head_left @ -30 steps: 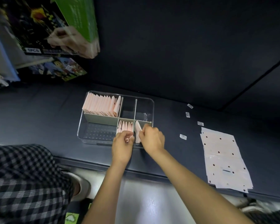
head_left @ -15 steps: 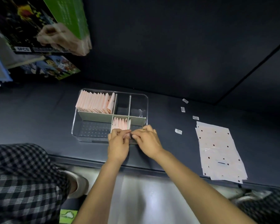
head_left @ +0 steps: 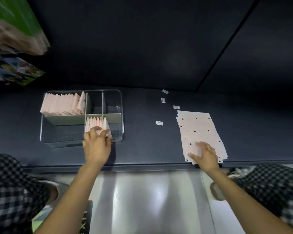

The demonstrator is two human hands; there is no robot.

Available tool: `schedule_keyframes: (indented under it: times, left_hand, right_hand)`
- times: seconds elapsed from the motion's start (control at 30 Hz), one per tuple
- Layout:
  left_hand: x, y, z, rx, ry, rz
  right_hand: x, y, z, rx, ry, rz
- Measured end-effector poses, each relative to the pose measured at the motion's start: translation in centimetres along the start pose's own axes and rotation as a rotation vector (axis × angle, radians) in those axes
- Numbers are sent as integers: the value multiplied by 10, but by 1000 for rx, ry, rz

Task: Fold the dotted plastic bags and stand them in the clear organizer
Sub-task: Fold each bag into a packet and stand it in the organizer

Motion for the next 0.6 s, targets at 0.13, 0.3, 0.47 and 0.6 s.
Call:
schedule_keyframes:
  times: [0.13, 0.3, 0.47, 0.6]
  left_hand:
    - [3, 2, 2, -19, -26, 10]
    - [9, 5, 4, -25, -47, 16]
    - [29, 14, 4, 18, -21, 150]
    - [77, 35, 26, -93, 33, 461]
  right_hand:
    - [3, -2, 1, 93, -126, 5]
    - [1, -5, -2, 130, -168, 16]
    - [-7, -8, -11, 156, -197, -12]
    - [-48, 1, -24, 142, -269, -184]
Point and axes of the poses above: each hand's wrist, its own y-axis away from the middle knuckle, its own z-axis out of the palm, x = y × z, the point moved 8 cm from there along -y, towards the middle knuckle, and after that the axes turned 15 degrees about y, right-handed, at the moved point
